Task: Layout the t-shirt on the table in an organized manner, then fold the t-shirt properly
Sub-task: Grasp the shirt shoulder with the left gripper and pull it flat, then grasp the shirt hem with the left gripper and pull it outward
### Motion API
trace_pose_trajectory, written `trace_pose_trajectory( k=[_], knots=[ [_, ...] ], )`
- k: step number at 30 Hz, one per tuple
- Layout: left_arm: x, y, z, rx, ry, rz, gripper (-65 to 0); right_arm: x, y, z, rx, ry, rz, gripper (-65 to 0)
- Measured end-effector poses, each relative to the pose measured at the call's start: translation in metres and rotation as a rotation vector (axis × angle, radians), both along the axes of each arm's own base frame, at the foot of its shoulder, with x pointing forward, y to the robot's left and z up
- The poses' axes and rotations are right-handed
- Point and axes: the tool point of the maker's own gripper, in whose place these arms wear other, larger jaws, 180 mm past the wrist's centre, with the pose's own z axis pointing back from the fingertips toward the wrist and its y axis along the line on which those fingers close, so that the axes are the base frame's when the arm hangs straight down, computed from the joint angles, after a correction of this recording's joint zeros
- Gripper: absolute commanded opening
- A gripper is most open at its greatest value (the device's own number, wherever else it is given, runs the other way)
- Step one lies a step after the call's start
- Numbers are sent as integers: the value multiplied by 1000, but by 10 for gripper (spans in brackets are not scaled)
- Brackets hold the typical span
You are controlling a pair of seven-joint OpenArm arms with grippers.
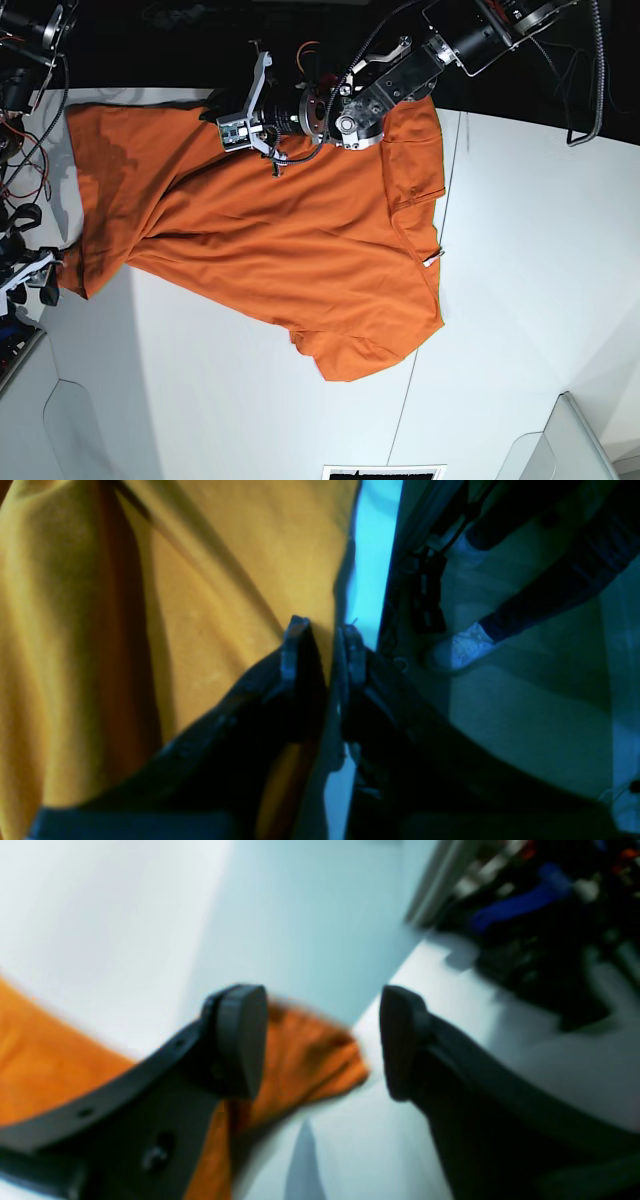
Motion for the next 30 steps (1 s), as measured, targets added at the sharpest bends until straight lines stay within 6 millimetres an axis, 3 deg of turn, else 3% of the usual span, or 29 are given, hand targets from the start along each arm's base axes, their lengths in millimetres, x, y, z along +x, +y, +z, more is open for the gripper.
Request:
trace_pose_trajectory(
  k=[4,8,13,16,21,24,26,30],
  knots=[
    [-12,-2,-1,-16,28,4,-538,16,-2,22,3,-56,-13,-294],
    [-23,-4,-1,-34,60,8,-538,16,2,19,50,-13,-14,-307],
    [-23,-4,-1,-33,61,7,-538,4,21,14,197,73,18,-447],
    [-24,-4,-1,-33,63,5,-538,-9,40,20,277,77,103,-451],
    [-26,-1,2,5,97,-3,-538,-46,44,-5,233,161,117,-450],
    [-33,15,5,65,80,-19,-538,-69,41,-29,212,233,104,-432],
    [-34,19,23,35,35,-39,-537,-85,40,-45,215,277,94,-387],
    [-11,13,73,-79,-85,-37,-537,-111,44,-69,243,330,73,-331]
  ],
)
